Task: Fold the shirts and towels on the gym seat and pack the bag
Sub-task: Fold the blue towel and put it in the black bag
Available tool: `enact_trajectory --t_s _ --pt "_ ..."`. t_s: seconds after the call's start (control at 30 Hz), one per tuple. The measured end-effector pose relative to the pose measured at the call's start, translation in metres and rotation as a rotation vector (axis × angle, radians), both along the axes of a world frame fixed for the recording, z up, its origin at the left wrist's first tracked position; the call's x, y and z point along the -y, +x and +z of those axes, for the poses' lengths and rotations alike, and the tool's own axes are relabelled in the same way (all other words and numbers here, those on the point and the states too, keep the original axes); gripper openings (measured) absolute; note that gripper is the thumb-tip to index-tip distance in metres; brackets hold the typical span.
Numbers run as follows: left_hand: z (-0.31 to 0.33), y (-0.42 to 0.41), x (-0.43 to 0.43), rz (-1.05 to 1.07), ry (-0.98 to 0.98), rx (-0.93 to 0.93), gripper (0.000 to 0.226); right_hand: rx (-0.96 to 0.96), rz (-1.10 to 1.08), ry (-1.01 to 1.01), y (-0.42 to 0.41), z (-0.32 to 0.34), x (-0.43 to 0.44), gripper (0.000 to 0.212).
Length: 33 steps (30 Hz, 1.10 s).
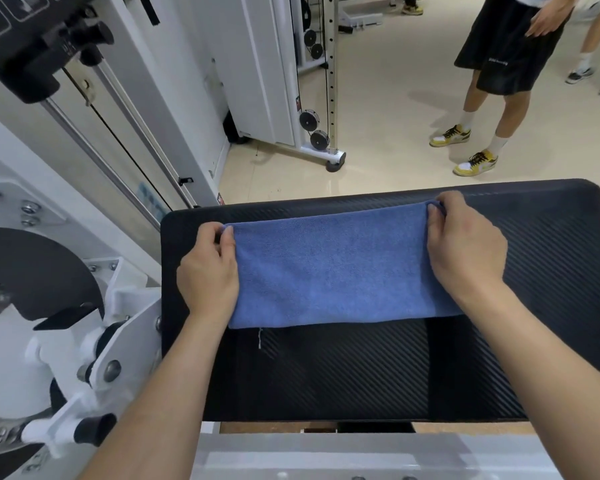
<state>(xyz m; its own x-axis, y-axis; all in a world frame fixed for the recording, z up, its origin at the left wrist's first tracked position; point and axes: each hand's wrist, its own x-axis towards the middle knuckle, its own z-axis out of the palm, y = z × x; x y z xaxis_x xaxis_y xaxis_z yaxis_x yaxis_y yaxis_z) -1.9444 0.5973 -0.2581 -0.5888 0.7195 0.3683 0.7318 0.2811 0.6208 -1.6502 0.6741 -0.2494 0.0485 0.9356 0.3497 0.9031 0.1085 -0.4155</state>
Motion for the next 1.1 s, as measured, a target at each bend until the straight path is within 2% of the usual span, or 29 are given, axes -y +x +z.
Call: enact_trajectory --t_s 0.27,0.4,0.47,0.53,0.6,0.67,0.73,0.8,0.87,0.93,1.0,1.1 --pt "-0.002 -0.002 0.001 -0.017 -0.096 -0.294 0.029 -0.012 -0.109 0.067 -0.003 -0.008 0.005 0.031" --pt "0.009 0.002 0.001 0.012 -0.194 -0.264 0.033 -0.105 -0.083 -0.015 0.000 0.001 0.003 0.027" --pt "0.014 0.005 0.005 0.036 -0.162 -0.285 0.036 -0.146 -0.057 -0.089 0.003 0.011 0.000 0.026" --pt "0.012 0.015 0.012 -0.037 -0.055 -0.427 0.039 -0.133 -0.061 -0.126 0.003 0.020 0.002 0.031" --pt "-0.001 0.030 0.022 -0.210 0.017 -0.547 0.039 -0.075 -0.080 -0.012 0.000 0.022 0.012 0.041" --pt "-0.021 0.039 0.028 -0.321 -0.088 -0.578 0.045 -0.060 0.008 0.188 -0.014 0.019 0.032 0.044" --pt "-0.036 0.040 0.031 -0.323 -0.217 -0.547 0.052 -0.038 0.195 0.228 -0.035 0.005 0.054 0.045" --pt "-0.040 0.038 0.030 -0.329 -0.260 -0.521 0.054 0.082 0.312 0.145 -0.053 -0.019 0.066 0.050" --pt "-0.038 0.037 0.031 -0.359 -0.263 -0.512 0.055 0.237 0.316 0.048 -0.061 -0.039 0.070 0.056" --pt "-0.031 0.035 0.037 -0.313 -0.225 -0.443 0.054 0.308 0.293 0.011 -0.061 -0.050 0.068 0.058" --pt "-0.025 0.032 0.046 -0.149 -0.130 -0.252 0.053 0.335 0.285 0.018 -0.061 -0.055 0.066 0.058" --pt "-0.013 0.033 0.055 0.052 -0.105 0.176 0.061 0.344 0.280 0.035 -0.062 -0.055 0.066 0.058"
